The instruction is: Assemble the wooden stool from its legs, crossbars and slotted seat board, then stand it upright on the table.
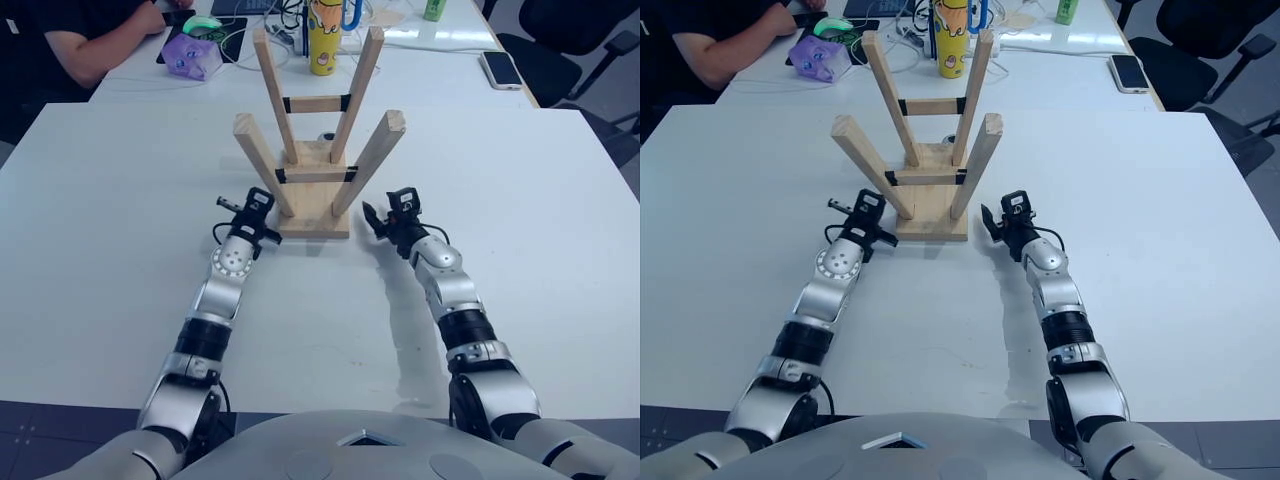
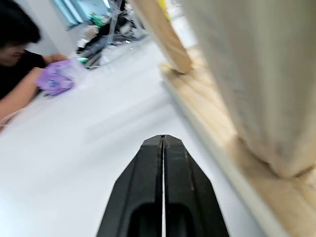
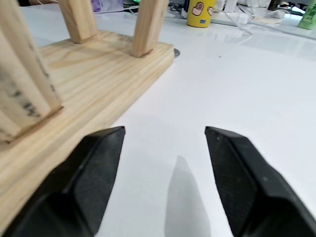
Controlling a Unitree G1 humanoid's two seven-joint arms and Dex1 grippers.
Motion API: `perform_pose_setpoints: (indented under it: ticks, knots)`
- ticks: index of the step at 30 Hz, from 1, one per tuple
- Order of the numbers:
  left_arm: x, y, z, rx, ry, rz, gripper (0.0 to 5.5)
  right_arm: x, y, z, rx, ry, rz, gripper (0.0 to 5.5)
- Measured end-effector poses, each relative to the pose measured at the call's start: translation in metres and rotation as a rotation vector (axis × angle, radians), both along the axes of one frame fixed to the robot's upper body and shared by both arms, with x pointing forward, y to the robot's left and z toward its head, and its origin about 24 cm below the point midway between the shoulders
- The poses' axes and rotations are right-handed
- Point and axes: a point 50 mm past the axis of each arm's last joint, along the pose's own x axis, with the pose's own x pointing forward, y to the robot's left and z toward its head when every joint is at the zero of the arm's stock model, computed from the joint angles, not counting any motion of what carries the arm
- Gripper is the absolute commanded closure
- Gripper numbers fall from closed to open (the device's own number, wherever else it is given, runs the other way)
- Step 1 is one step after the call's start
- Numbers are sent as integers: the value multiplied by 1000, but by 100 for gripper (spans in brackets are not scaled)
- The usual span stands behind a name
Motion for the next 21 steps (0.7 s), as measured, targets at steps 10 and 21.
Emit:
perform_pose_setpoints:
  ticks: [10,21]
  knots:
    - [-48,9,73,-170,-384,131,550,-30,-11,76,223,-294,-122,483]
    - [-36,9,122,-220,-547,136,550,-24,-7,126,393,-427,-215,548]
